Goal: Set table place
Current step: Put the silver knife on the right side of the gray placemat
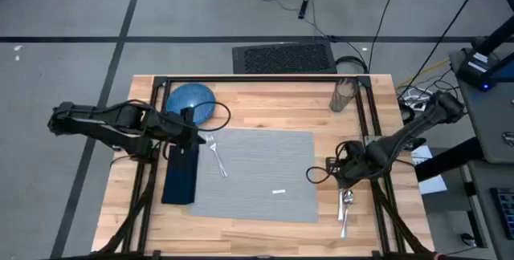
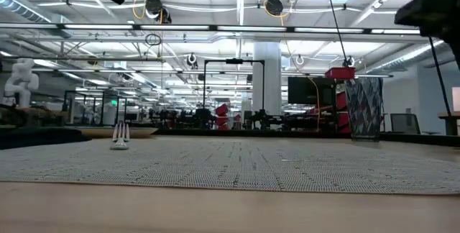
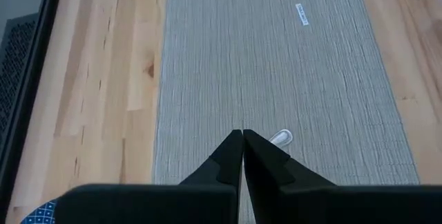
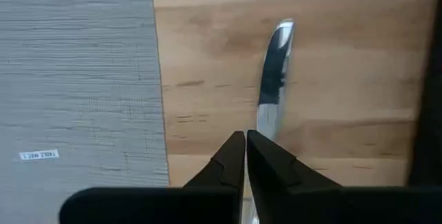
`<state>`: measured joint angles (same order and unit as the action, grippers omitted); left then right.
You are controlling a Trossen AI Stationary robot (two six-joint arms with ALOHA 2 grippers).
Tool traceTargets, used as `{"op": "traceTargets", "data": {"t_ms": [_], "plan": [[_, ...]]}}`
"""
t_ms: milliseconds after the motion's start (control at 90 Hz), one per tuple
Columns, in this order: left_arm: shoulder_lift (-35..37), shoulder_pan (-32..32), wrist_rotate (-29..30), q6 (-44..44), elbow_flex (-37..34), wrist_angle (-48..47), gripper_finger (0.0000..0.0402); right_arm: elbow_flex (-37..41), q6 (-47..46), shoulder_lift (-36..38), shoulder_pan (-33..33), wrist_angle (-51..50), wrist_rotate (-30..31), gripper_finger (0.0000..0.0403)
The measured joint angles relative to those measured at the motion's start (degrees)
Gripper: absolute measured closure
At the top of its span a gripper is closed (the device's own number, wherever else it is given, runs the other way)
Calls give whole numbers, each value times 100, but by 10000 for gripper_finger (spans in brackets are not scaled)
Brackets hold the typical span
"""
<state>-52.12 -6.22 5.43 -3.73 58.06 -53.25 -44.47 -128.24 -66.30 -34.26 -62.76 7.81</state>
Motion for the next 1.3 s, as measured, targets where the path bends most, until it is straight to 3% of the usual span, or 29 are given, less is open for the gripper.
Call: {"op": "traceTargets", "data": {"t_ms": [211,544,1044,1300], "plan": [[0,-2,-50,37,0,-50,402,746,-134,-58,-296,1830,-46,399],[0,-1,-68,37,0,-51,402,789,-152,-420,-337,1368,-416,386],[0,0,-68,44,0,-46,402,780,311,-1177,-438,1980,-713,258],[0,0,-68,40,0,-46,402,778,136,-1473,-693,2334,-945,233]]}}
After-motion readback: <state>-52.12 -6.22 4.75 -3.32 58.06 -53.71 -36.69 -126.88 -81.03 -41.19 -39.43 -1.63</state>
